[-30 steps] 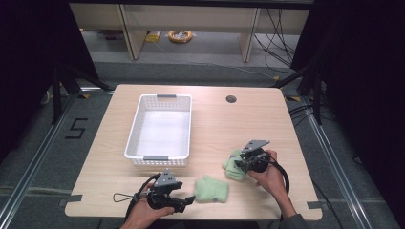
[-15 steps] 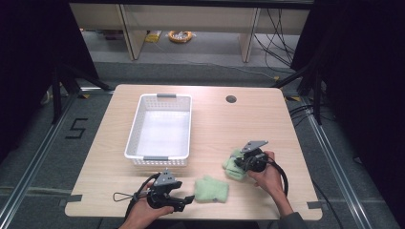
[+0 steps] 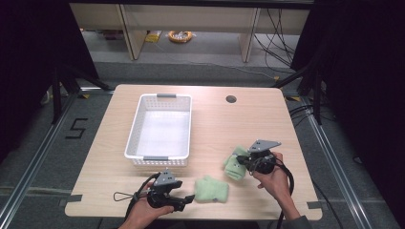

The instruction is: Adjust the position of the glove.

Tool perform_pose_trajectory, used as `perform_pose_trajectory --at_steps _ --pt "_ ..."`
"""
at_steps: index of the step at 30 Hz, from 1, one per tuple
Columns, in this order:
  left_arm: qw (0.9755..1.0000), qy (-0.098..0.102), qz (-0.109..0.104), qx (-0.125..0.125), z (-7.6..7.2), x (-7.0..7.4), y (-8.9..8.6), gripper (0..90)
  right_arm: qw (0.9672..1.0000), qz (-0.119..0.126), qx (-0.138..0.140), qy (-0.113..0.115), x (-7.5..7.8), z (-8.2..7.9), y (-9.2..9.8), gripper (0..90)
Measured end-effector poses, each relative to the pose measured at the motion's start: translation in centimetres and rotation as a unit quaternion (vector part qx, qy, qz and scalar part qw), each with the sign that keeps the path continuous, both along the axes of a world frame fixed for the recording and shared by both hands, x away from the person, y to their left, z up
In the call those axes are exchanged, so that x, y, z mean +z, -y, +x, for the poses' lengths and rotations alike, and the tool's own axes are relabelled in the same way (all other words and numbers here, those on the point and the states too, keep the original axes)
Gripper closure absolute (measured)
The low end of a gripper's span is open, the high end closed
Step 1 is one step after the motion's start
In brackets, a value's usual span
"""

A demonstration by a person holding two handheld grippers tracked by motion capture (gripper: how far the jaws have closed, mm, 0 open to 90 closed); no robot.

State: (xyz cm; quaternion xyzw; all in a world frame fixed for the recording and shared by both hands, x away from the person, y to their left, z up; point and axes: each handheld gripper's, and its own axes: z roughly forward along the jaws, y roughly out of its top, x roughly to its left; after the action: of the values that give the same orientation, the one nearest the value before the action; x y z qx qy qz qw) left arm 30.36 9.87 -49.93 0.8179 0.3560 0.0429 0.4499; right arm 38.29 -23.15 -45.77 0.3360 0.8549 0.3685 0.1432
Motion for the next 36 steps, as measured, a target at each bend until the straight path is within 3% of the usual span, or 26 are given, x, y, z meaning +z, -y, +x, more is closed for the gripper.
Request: perform_pose_trajectory --at_steps 2,3,4,5,11,13,14,15,16,17,19,20,22,23,24,27,28,29,36 --pt "1.0 0.001 0.002 -0.001 0.0 0.0 0.0 29.1 0.9999 0.01 -0.005 -0.006 0.3 -0.3 -0.1 87.3" --pt "1.0 -0.005 -0.004 0.002 -0.1 -0.1 0.1 29.1 0.9999 0.015 -0.004 0.0 0.5 -0.4 -0.2 87.3" --pt "1.0 0.001 -0.002 -0.003 -0.1 0.0 0.0 29.4 0.9998 0.02 -0.005 0.008 0.9 -0.6 -0.5 87.3" --pt "1.0 0.0 0.0 -0.006 -0.1 0.1 0.0 29.5 0.9997 0.022 -0.009 0.004 1.0 -0.8 -0.6 87.3" --pt "0.9998 0.016 -0.011 -0.009 0.2 0.5 0.4 33.7 0.999 0.039 0.017 0.015 1.8 -1.9 -2.1 87.3" --pt "0.9996 0.018 -0.018 -0.01 0.2 0.6 0.9 35.7 0.9988 0.044 0.011 0.015 2.0 -2.3 -2.5 87.3" --pt "0.9993 0.02 -0.031 -0.007 0.2 0.6 1.3 36.0 0.9986 0.047 0.016 0.019 2.1 -2.5 -2.7 87.2" --pt "0.9994 0.017 -0.024 -0.018 0.2 0.8 1.3 36.2 0.9985 0.047 0.016 0.023 2.2 -2.6 -2.9 87.2" --pt "0.9992 0.021 -0.032 -0.009 0.2 0.8 1.7 36.5 0.9985 0.048 0.02 0.017 2.3 -2.8 -3.1 87.2" --pt "0.9991 0.026 -0.027 -0.02 0.4 0.9 1.8 36.8 0.9981 0.051 0.027 0.02 2.3 -2.9 -3.3 87.3" --pt "0.9988 0.036 -0.027 -0.019 0.5 1.0 2.3 38.7 0.9982 0.051 0.027 0.018 2.4 -3.2 -3.8 87.3" --pt "0.9991 0.027 -0.027 -0.018 0.5 1.1 2.5 39.5 0.9981 0.052 0.03 0.016 2.3 -3.4 -4.1 87.2" --pt "0.9986 0.04 -0.024 -0.025 0.7 1.1 2.9 39.9 0.9978 0.051 0.037 0.018 2.3 -3.6 -4.5 87.3" --pt "0.9987 0.037 -0.027 -0.021 0.7 1.1 3.2 40.6 0.9977 0.052 0.038 0.02 2.2 -3.7 -4.7 87.2" --pt "0.9984 0.042 -0.026 -0.026 0.9 1.0 3.4 41.2 0.9977 0.054 0.04 0.011 2.3 -3.9 -4.9 87.3" --pt "0.9988 0.027 -0.032 -0.027 1.1 0.8 3.9 42.2 0.9972 0.053 0.049 0.02 2.2 -4.0 -5.4 87.3" --pt "0.9985 0.028 -0.035 -0.03 1.2 0.7 4.1 43.6 0.9972 0.056 0.048 0.01 2.2 -4.1 -5.6 87.3" --pt "0.9984 0.035 -0.034 -0.029 1.2 0.7 4.2 45.0 0.9967 0.055 0.057 0.015 2.1 -4.1 -5.8 87.2" --pt "0.9976 0.033 -0.049 -0.035 1.5 1.1 3.7 68.2 0.9968 0.056 0.054 0.016 2.0 -4.4 -6.0 87.2"
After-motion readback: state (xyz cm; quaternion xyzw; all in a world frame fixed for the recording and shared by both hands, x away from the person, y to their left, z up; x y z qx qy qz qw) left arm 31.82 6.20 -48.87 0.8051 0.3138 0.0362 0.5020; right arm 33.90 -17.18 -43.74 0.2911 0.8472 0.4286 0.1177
